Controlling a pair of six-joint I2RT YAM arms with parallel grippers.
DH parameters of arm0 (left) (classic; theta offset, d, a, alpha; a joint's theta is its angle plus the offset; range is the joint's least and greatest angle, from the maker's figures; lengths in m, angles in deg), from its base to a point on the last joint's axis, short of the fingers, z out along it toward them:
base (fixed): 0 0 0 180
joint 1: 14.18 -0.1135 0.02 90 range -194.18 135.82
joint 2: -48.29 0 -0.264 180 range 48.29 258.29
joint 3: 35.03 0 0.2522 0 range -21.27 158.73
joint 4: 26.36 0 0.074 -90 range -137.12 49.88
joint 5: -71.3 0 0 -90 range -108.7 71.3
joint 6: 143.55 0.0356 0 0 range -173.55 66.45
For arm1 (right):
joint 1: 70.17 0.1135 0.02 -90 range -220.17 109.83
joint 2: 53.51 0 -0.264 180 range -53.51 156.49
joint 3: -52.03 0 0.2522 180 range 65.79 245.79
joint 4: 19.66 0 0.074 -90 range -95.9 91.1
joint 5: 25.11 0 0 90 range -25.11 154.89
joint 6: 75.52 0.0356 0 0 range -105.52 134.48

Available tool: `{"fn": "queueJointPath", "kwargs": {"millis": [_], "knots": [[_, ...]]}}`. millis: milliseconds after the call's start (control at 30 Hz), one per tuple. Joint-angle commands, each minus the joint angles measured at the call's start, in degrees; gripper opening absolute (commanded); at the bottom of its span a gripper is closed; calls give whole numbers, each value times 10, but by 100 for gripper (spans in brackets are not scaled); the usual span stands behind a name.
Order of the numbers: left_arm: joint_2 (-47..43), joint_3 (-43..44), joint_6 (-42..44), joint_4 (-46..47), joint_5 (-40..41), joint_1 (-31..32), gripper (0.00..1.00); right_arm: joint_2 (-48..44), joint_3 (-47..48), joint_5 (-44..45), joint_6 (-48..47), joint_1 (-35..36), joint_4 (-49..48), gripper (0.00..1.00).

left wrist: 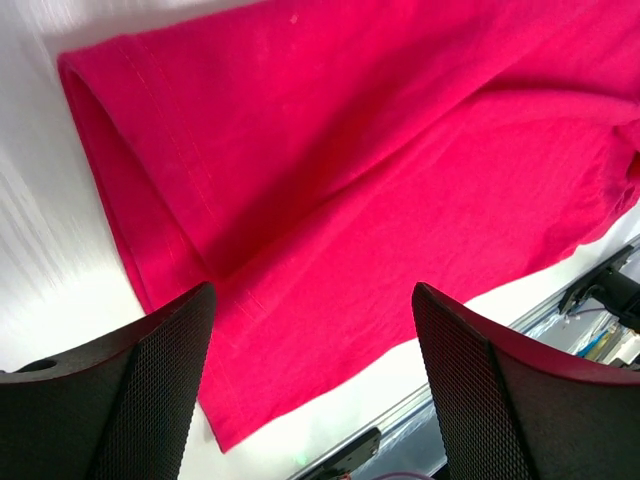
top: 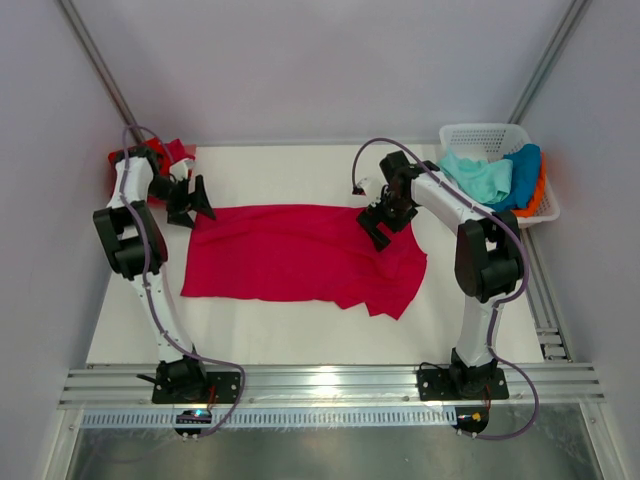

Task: Fold and stack the t-shirts
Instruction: Fold the tshirt

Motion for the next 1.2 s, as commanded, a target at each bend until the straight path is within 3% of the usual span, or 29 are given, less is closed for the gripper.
{"fn": "queueJointPath", "kwargs": {"millis": [0, 367, 467, 533, 600, 867, 900, 967, 1000, 1167], "knots": [[38, 44, 9, -9, -20, -6, 80, -19, 7, 0, -5, -1, -3, 100], [88, 89, 4, 27, -1, -8, 80, -19, 18, 13, -9, -1, 4, 99], [93, 89, 1, 34, -6, -8, 69, -13, 24, 13, -9, -1, 5, 99], [96, 90, -1, 37, -12, -8, 46, -10, 26, 14, -9, -1, 5, 99], [97, 91, -7, 43, -11, -8, 0, -5, 23, 16, -12, -1, 4, 99], [100, 113, -9, 41, -4, -9, 0, -8, 4, 29, -23, -1, 0, 99], [94, 111, -9, 42, -1, -9, 13, -10, 3, 30, -23, -1, 0, 100], [84, 96, -9, 47, -2, -10, 28, -14, -3, 29, -22, -1, -2, 99], [76, 89, -11, 56, -4, -11, 44, -15, -4, 27, -22, -1, -3, 99], [86, 93, -12, 55, -9, -11, 55, -12, -7, 22, -21, -1, -2, 100]]}}
